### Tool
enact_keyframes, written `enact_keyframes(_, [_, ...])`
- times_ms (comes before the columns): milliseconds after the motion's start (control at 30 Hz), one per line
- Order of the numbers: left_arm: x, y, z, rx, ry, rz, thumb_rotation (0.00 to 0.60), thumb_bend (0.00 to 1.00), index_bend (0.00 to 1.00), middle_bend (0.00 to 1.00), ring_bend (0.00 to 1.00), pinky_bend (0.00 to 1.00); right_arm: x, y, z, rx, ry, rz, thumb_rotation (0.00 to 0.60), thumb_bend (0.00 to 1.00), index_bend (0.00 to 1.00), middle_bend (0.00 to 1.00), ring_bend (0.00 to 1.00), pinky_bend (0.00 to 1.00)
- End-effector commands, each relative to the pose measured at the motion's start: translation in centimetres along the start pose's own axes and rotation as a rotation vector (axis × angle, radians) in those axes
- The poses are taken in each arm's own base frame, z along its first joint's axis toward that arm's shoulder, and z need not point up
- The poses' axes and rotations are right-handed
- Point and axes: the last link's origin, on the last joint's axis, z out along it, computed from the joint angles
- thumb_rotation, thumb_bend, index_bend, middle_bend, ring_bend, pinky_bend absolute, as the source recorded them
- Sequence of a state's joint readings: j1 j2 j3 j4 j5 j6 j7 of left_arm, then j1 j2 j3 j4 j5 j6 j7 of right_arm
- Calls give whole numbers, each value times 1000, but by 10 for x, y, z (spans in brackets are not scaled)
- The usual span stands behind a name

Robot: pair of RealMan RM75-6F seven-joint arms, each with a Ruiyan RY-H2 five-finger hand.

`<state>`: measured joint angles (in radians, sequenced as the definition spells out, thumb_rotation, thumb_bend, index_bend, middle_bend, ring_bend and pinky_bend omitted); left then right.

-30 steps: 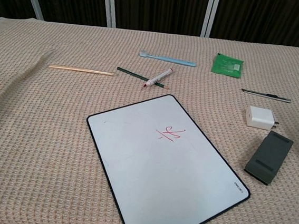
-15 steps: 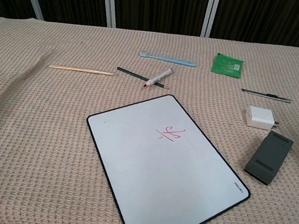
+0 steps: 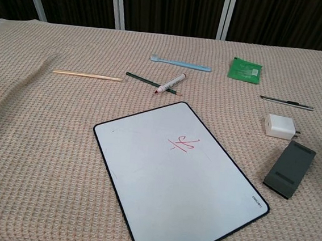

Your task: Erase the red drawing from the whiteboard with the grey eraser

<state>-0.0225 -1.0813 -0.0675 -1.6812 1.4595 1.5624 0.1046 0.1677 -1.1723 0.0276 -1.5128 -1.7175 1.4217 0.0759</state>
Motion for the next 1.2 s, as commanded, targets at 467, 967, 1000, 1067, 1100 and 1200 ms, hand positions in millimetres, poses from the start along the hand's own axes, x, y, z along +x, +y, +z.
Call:
enact_keyframes(467, [0, 0, 2, 7, 7, 8, 600, 526, 66, 4, 0, 2, -27, 6, 68, 379, -216, -229, 600, 165, 88, 139, 99, 160])
enact_keyframes(967, [-1, -1, 2, 12, 10, 15, 600, 526, 66, 4, 0, 2, -56, -12, 83, 505, -272, -335, 600, 301, 243, 271, 230, 221])
enact_keyframes(1000, [-1, -1, 2, 12, 10, 16, 600, 526, 66, 4, 0, 2, -57, -12, 84, 507, -275, -340, 600, 310, 251, 278, 239, 227])
enact_keyframes(1067, [-1, -1, 2, 12, 10, 16, 600, 525, 66, 4, 0, 3, -58, -12, 87, 509, -284, -352, 600, 316, 264, 289, 252, 232])
enact_keyframes(1100, [-1, -1, 2, 12, 11, 16, 600, 525, 66, 4, 0, 3, -58, -12, 88, 510, -290, -357, 600, 317, 272, 295, 258, 236])
enact_keyframes(1200, [-1, -1, 3, 14, 13, 17, 600, 526, 66, 4, 0, 3, -60, -14, 89, 522, -309, -377, 600, 316, 287, 303, 265, 245])
